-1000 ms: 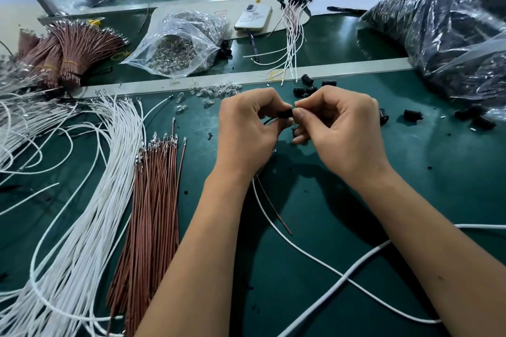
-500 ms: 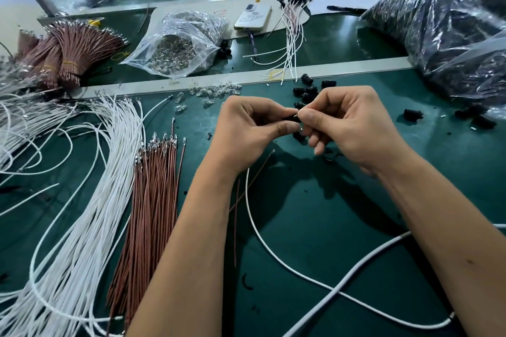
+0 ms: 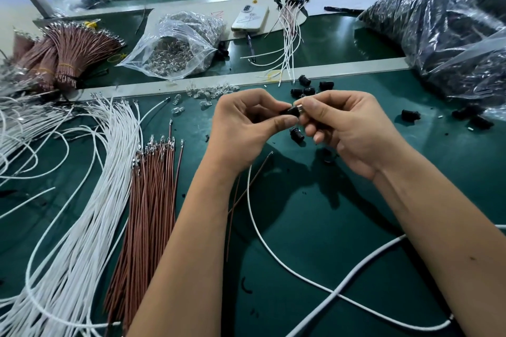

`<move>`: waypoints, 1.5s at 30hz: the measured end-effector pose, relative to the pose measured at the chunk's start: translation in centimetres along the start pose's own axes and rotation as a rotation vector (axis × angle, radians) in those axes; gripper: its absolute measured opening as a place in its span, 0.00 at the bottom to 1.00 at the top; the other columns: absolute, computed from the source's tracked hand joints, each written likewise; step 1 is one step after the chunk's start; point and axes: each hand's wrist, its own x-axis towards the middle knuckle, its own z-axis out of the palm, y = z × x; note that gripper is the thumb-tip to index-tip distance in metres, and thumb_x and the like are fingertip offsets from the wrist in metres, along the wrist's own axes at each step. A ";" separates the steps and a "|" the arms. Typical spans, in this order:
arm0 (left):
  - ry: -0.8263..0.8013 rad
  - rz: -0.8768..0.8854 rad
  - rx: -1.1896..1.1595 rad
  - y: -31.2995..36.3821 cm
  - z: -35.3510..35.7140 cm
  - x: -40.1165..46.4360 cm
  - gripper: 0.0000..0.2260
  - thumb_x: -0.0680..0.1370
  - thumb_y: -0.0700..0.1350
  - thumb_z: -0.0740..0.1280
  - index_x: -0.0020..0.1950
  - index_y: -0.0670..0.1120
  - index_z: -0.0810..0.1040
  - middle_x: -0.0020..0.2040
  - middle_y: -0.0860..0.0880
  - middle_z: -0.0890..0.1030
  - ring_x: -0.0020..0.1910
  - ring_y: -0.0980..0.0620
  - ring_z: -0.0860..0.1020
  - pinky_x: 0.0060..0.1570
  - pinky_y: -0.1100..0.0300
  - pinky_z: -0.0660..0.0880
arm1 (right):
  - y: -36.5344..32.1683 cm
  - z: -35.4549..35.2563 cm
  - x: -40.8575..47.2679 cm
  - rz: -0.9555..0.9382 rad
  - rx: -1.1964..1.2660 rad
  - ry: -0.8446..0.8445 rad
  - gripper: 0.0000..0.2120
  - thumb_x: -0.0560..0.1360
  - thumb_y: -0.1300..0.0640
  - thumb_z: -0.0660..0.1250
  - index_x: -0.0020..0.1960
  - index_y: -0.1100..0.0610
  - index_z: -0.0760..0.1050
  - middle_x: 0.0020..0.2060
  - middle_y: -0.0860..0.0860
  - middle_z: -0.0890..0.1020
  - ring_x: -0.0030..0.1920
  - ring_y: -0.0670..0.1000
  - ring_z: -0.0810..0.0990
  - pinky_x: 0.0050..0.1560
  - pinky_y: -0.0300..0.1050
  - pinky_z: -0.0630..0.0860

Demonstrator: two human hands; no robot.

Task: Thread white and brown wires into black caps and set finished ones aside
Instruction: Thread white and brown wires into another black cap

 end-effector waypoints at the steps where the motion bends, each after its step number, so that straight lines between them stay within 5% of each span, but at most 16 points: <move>1: 0.003 -0.005 -0.007 0.0 0.1 0.0 0.08 0.68 0.33 0.79 0.40 0.43 0.82 0.42 0.34 0.85 0.42 0.31 0.83 0.48 0.32 0.77 | 0.0 0.0 0.0 0.016 0.011 0.014 0.07 0.70 0.56 0.74 0.43 0.61 0.85 0.33 0.54 0.84 0.29 0.46 0.79 0.28 0.34 0.75; 6: 0.011 -0.027 -0.021 -0.2 0.3 -0.1 0.08 0.68 0.32 0.79 0.40 0.41 0.82 0.41 0.36 0.85 0.40 0.44 0.82 0.47 0.35 0.78 | 0.4 0.2 0.0 -0.027 -0.028 0.033 0.06 0.70 0.56 0.75 0.39 0.58 0.83 0.31 0.54 0.82 0.27 0.46 0.78 0.28 0.34 0.75; 11: -0.019 -0.069 -0.032 -0.4 0.6 -0.3 0.08 0.68 0.31 0.78 0.39 0.41 0.82 0.36 0.46 0.85 0.36 0.50 0.81 0.43 0.51 0.77 | 0.5 0.1 -0.1 -0.066 -0.130 0.025 0.07 0.74 0.58 0.75 0.37 0.56 0.83 0.30 0.55 0.82 0.27 0.48 0.78 0.27 0.36 0.76; 20: 0.022 -0.066 -0.033 -0.4 1.1 -0.3 0.08 0.68 0.31 0.79 0.39 0.39 0.82 0.39 0.33 0.84 0.38 0.44 0.79 0.43 0.48 0.76 | 0.6 0.1 0.0 -0.047 -0.094 0.027 0.13 0.79 0.64 0.70 0.36 0.58 0.78 0.30 0.56 0.82 0.27 0.50 0.78 0.26 0.39 0.76; 36: 0.024 -0.092 -0.026 -0.7 1.1 -0.2 0.07 0.69 0.32 0.78 0.39 0.40 0.82 0.36 0.41 0.85 0.35 0.50 0.80 0.40 0.58 0.78 | 1.3 -0.6 0.5 -0.264 -0.484 0.086 0.12 0.81 0.61 0.70 0.40 0.64 0.78 0.31 0.60 0.81 0.27 0.55 0.79 0.27 0.47 0.79; 45: -0.064 -0.088 -0.114 -0.5 0.7 -0.4 0.08 0.69 0.31 0.77 0.40 0.42 0.82 0.37 0.44 0.85 0.35 0.50 0.82 0.44 0.54 0.78 | -0.2 -1.6 0.3 -0.058 -0.471 -0.162 0.16 0.85 0.58 0.63 0.39 0.57 0.70 0.30 0.54 0.68 0.27 0.49 0.63 0.24 0.37 0.57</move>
